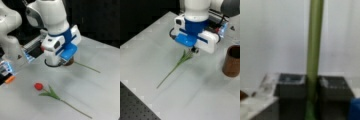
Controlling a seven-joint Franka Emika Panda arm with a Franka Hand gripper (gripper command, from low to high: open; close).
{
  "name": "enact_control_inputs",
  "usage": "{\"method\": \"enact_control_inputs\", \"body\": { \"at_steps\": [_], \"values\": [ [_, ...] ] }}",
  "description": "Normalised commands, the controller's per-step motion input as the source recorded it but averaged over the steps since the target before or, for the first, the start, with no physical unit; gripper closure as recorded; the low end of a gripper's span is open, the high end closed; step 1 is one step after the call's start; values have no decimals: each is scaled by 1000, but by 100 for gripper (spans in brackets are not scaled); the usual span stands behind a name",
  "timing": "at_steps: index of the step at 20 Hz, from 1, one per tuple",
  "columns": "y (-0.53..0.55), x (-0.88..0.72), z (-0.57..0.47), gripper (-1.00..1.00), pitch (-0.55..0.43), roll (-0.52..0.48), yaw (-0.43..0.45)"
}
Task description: Flower insertion into a vase
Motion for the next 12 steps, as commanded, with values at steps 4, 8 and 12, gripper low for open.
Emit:
{"method": "enact_control_inputs", "body": {
  "at_steps": [4, 8, 12],
  "values": [
    [55, -158, -57, 100, -38, -39, -8],
    [34, -87, -72, 100, -30, -34, -17],
    [140, -205, -7, 100, -46, -39, -9]
  ]
}}
